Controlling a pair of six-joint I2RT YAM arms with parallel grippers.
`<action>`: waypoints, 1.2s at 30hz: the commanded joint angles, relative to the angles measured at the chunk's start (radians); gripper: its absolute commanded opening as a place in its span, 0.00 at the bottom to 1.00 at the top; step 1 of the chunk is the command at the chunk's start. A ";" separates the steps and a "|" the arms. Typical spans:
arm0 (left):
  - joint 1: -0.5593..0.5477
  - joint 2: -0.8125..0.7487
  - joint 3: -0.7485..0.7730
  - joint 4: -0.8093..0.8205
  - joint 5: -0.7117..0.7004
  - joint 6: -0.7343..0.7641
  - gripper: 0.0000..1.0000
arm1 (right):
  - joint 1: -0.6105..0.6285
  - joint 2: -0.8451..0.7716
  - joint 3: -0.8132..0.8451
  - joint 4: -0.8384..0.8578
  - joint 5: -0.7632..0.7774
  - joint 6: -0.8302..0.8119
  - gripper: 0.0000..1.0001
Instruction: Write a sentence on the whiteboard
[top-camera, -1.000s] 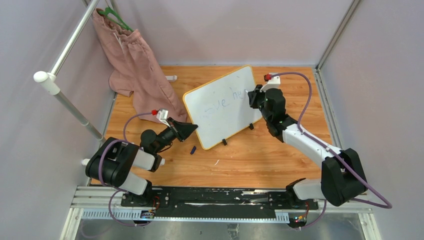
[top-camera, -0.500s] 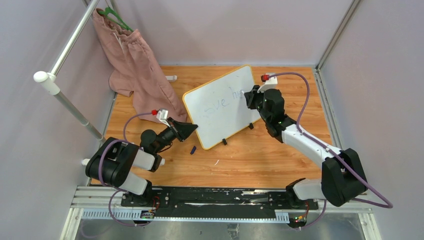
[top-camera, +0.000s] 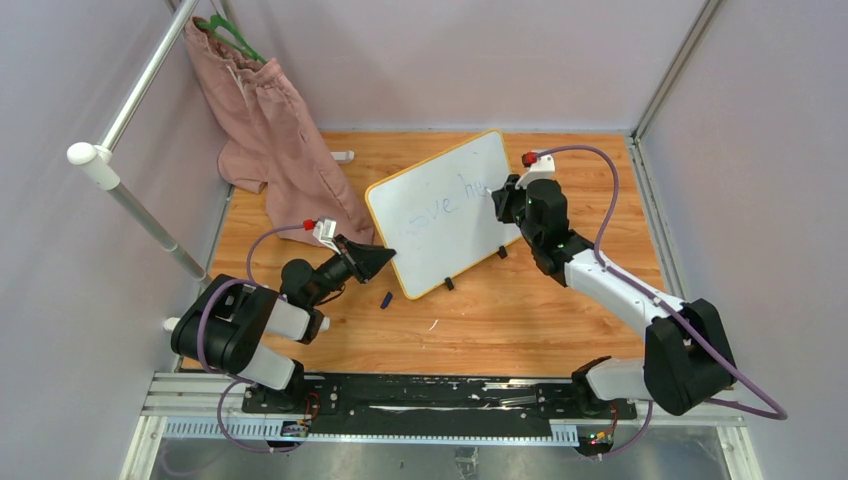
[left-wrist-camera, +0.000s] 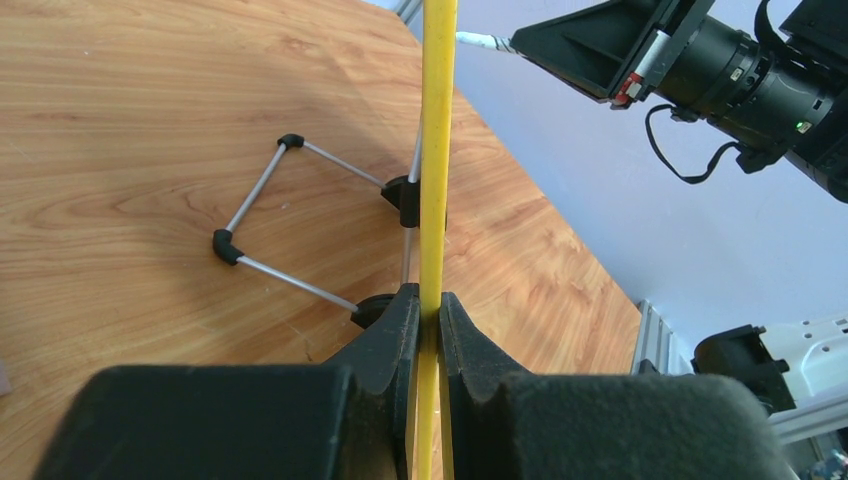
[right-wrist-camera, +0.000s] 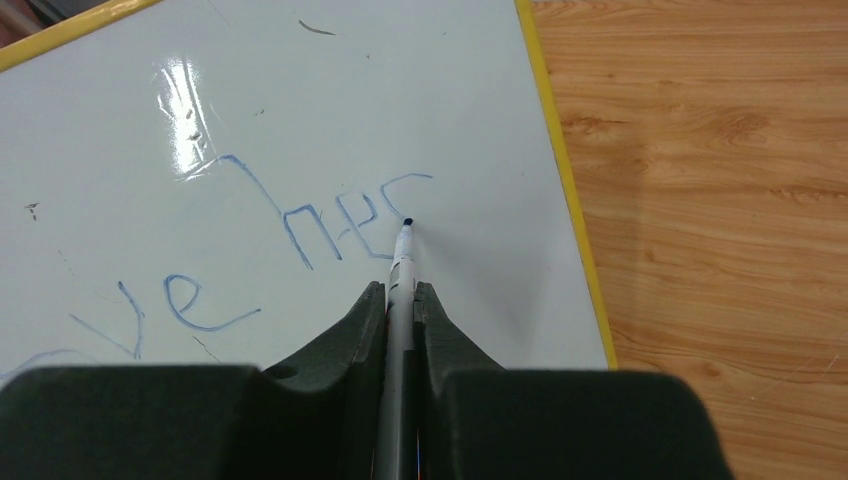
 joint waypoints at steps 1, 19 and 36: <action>-0.007 -0.015 0.001 0.062 0.007 0.013 0.00 | 0.007 0.004 -0.007 -0.062 0.026 0.007 0.00; -0.010 -0.015 0.000 0.061 0.010 0.014 0.00 | -0.009 0.041 0.095 -0.081 0.046 -0.008 0.00; -0.013 -0.013 0.000 0.062 0.010 0.016 0.00 | -0.018 0.055 0.143 -0.083 0.064 -0.024 0.00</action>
